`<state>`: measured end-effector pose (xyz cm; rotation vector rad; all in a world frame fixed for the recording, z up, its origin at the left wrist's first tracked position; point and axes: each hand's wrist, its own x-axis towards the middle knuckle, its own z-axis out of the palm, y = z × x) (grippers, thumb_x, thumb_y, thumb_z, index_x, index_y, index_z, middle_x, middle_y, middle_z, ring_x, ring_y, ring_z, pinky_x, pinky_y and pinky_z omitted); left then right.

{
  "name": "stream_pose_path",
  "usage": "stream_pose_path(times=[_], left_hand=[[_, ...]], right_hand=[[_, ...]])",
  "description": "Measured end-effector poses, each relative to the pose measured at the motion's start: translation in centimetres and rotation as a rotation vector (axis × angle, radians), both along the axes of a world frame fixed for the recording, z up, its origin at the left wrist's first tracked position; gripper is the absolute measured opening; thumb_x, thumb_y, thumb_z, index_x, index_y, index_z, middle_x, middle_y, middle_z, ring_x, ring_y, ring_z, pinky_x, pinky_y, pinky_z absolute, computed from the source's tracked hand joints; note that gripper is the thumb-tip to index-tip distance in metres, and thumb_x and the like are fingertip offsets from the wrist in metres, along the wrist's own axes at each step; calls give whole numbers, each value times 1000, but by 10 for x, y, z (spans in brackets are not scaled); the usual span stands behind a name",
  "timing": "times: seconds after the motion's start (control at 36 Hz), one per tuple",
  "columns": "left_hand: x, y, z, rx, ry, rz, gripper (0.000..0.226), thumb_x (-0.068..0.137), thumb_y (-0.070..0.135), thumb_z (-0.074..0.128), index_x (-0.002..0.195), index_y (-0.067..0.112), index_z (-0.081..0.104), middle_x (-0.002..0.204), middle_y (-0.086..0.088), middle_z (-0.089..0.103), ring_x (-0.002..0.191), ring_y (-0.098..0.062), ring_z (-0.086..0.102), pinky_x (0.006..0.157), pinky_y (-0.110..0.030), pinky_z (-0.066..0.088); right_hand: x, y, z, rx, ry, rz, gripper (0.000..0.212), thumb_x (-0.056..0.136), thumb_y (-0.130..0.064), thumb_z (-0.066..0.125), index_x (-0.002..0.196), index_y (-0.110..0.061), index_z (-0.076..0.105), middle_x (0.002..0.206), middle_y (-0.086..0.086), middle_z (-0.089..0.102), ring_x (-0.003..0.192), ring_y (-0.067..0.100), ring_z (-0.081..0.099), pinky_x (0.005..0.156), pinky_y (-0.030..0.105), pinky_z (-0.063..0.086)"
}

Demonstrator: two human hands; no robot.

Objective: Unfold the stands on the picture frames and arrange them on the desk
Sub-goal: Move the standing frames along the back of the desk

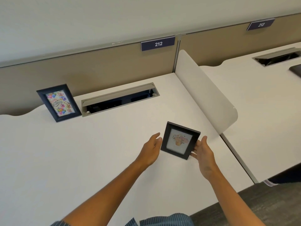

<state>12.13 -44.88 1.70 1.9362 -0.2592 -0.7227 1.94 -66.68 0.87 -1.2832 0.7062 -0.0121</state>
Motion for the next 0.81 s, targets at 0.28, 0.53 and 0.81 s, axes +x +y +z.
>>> stream_pose_path(times=[0.28,0.53,0.81], left_hand=[[18,-22,16,-38,-102,-66,47,115,35,33,159,21,42,155,2,55,133,-9,52,85,5,40],[23,-29,21,-45,-106,-61,43,115,29,35,153,15,50,146,-2,63,126,-11,58,79,4,45],[42,-37,17,7,-62,46,29,113,23,43,116,8,68,110,-12,74,106,-32,68,93,-46,57]], right_hand=[[15,0,13,1,1,-37,76,103,-79,29,138,-26,72,134,1,78,131,26,68,118,58,43],[26,-2,14,68,13,-63,76,103,-79,28,130,-25,75,132,5,79,131,29,68,120,60,41],[40,-4,12,98,-49,-49,77,92,-87,43,116,-27,84,130,9,80,123,25,75,117,54,45]])
